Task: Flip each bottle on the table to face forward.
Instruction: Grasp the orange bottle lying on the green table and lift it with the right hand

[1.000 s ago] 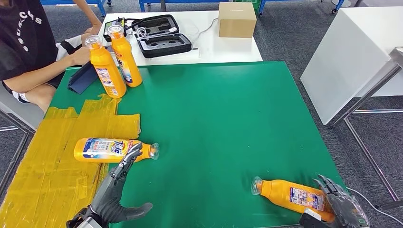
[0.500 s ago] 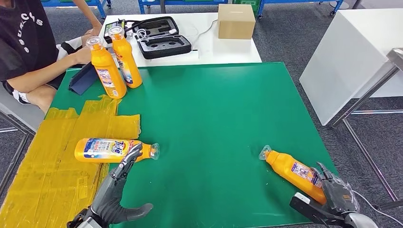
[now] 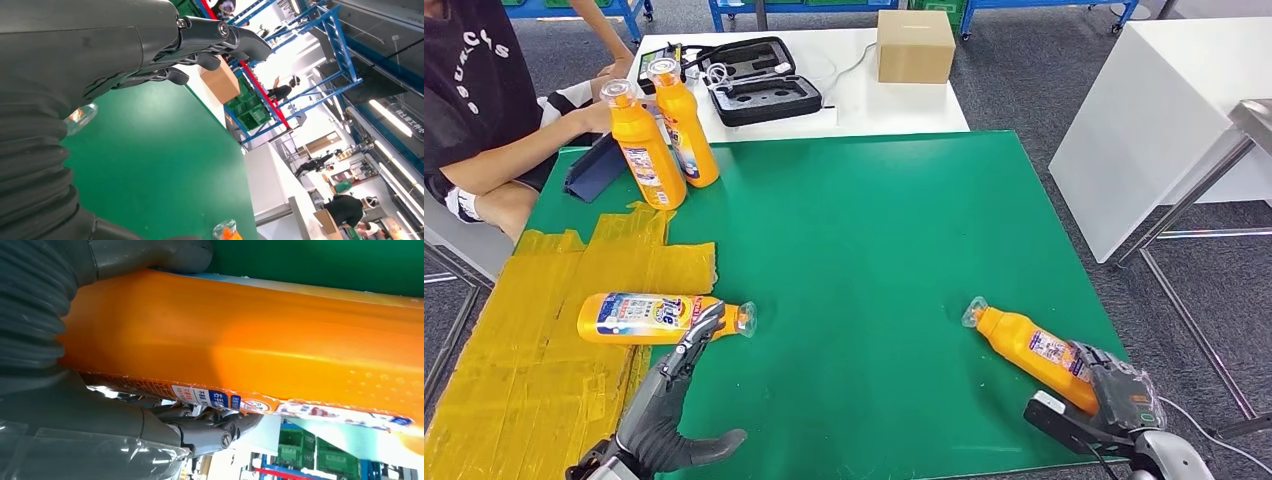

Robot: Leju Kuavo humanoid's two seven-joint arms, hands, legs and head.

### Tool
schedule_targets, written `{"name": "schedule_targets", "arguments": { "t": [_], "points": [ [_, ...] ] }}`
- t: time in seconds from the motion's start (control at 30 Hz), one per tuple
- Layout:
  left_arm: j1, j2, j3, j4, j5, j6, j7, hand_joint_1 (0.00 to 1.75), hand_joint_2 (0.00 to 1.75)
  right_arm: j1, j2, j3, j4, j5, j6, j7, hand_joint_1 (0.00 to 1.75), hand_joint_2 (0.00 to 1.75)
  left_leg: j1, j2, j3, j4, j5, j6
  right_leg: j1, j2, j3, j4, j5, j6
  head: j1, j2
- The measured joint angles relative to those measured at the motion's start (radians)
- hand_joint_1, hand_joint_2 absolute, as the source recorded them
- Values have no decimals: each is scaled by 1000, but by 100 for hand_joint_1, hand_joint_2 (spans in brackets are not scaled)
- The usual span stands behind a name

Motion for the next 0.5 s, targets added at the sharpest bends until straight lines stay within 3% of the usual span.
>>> {"name": "schedule_targets", "arguments": {
  "t": [0.1,0.23,0.33,0.5],
  "points": [
    [0,-3,-6,0,0,0,11,0,175,-16,15,23,9,-61,-62,-40,175,175,0,1,-1,0,1,0,0,0,5,0,2,0,0,0],
    [2,-8,-28,5,10,-1,45,0,175,-42,86,66,-2,-222,-116,-110,175,175,0,0,-4,0,4,0,0,0,5,0,4,-1,-1,0],
    [2,-10,-46,12,17,0,61,0,175,-66,134,97,-20,-282,-123,-114,175,175,0,-1,-5,0,4,-1,0,-1,5,1,3,-2,-1,0],
    [1,-10,-59,20,28,-3,74,0,175,-86,167,117,-29,-305,-131,-114,175,175,1,-3,-9,0,4,-1,0,-2,3,1,3,-2,0,0]
  ]
}}
